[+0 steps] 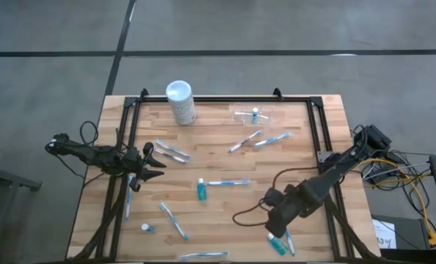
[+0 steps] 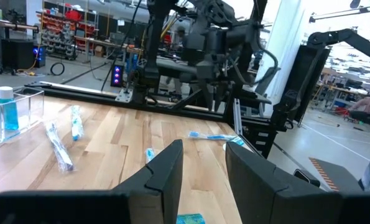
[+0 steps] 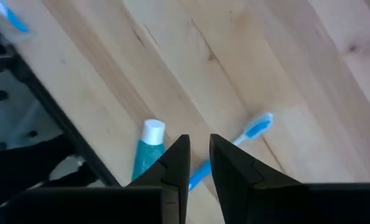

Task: Pick & Place toothbrushing station
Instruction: Put the blue mouthwash into the middle of the transparent organizer

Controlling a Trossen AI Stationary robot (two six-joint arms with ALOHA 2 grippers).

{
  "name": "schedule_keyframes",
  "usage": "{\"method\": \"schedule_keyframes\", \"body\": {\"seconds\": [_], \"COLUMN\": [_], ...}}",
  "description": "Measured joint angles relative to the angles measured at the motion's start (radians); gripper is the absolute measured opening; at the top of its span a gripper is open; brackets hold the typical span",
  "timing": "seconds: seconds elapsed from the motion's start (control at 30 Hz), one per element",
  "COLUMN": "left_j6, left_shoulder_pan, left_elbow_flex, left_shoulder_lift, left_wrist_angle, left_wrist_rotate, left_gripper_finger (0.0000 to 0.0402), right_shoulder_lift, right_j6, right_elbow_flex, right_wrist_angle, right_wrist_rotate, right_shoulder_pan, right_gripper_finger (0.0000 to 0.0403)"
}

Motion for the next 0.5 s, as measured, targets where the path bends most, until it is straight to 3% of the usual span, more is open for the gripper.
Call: {"method": "schedule_keyframes", "body": {"seconds": [0.5], "left_j6": [0.000], "left_shoulder_pan": [0.000], "left_elbow_flex": [0.000], "left_shoulder_lift": [0.000], "left_wrist_angle": [0.000], "left_wrist_rotate": [0.000], "left_gripper_finger": [0.0126], "right_shoulder_lift": [0.032], "right_j6": [0.060], "right_elbow_flex": [0.033], "right_wrist_angle": [0.011], "right_wrist_rotate": [0.033], "right_shoulder_pan": [0.090], "right_gripper_finger": [0.0060]}}
